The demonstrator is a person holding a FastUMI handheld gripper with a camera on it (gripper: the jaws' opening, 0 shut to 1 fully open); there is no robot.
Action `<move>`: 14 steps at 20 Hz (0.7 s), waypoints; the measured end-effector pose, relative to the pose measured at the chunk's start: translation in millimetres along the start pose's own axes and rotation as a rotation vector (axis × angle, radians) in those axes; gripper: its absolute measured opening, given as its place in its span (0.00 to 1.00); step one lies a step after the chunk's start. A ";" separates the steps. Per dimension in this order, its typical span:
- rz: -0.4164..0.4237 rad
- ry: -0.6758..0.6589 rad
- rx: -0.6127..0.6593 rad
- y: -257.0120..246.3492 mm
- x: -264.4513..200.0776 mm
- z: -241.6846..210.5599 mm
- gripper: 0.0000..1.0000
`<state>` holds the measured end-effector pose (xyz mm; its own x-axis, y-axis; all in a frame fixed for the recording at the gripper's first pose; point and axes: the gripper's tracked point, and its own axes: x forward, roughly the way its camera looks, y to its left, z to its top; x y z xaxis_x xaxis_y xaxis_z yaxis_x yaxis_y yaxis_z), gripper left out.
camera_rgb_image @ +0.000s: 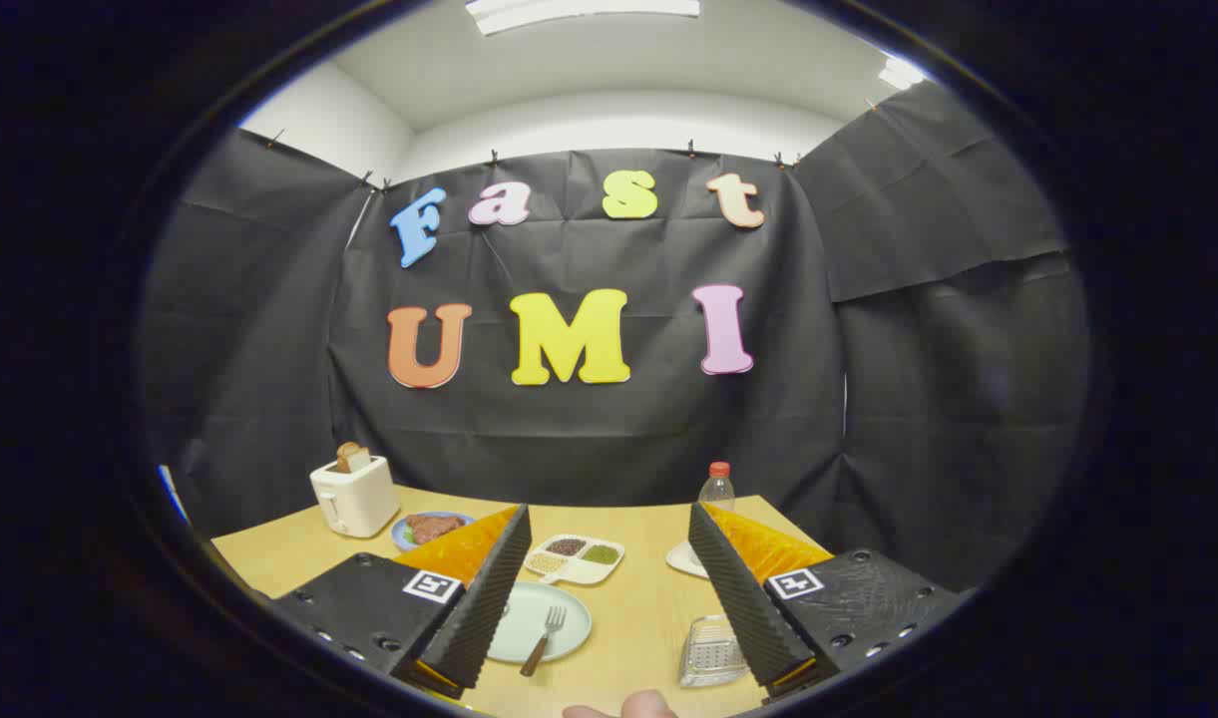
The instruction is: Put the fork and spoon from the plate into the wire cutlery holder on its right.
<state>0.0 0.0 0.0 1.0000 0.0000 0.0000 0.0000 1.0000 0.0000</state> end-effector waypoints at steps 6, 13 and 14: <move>0.008 0.022 0.000 4.0 3.5 -4.1 0.95; 0.021 0.101 0.010 7.3 10.4 -19.8 0.96; 0.021 0.110 0.005 8.1 10.5 -21.3 0.95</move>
<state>10.5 8.1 -21.3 0.9938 0.0211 -0.1092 -0.0205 0.9998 0.0065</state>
